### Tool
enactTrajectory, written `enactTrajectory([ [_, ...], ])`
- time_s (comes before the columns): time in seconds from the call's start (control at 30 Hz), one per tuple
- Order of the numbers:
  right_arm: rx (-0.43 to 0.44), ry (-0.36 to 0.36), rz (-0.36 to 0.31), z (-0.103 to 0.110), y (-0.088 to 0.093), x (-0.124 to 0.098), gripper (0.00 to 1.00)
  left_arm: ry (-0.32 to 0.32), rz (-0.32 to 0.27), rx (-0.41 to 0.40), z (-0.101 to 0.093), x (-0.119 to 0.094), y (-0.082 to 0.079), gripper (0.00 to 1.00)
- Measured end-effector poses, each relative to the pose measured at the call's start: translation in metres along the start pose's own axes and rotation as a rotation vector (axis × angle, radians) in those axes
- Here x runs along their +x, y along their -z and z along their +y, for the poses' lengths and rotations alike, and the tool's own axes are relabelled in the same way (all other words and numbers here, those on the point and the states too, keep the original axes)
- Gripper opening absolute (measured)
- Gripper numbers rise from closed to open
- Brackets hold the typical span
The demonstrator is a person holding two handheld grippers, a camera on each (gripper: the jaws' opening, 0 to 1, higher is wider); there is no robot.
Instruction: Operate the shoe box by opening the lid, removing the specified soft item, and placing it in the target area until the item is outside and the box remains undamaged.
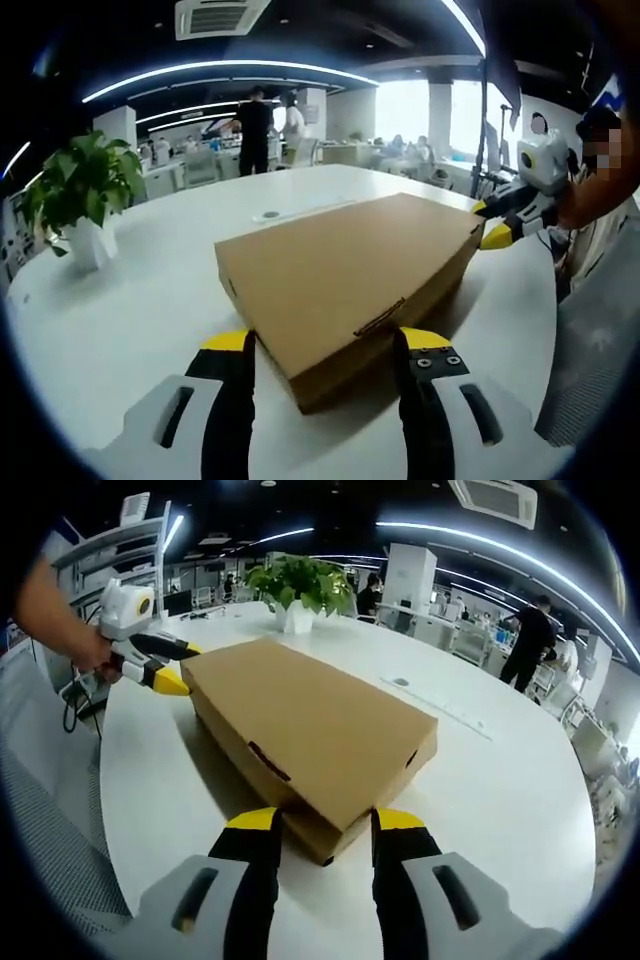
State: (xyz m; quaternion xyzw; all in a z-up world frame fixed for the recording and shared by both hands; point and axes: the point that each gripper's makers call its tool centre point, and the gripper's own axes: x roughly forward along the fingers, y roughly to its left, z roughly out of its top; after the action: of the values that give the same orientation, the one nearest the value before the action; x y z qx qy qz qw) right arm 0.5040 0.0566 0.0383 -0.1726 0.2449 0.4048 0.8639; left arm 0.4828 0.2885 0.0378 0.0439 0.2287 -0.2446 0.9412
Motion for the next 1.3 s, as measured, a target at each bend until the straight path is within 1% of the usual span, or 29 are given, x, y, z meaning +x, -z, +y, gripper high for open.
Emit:
enactTrajectory([
  [0.3,0.01,0.0,-0.025,0.001,-0.009,-0.007,0.34,-0.001,-0.02,-0.024,-0.001,-0.005,-0.009,0.58],
  [0.67,0.011,-0.003,-0.044,0.0,-0.016,-0.012,0.35,-0.007,-0.04,-0.028,-0.001,-0.011,-0.02,0.58],
  [1.1,0.018,0.0,-0.056,-0.001,-0.026,-0.017,0.35,-0.01,-0.047,-0.033,-0.003,-0.016,-0.029,0.58],
  [1.3,0.021,-0.001,-0.068,-0.003,-0.034,-0.021,0.36,-0.009,-0.06,-0.035,-0.005,-0.022,-0.039,0.58],
])
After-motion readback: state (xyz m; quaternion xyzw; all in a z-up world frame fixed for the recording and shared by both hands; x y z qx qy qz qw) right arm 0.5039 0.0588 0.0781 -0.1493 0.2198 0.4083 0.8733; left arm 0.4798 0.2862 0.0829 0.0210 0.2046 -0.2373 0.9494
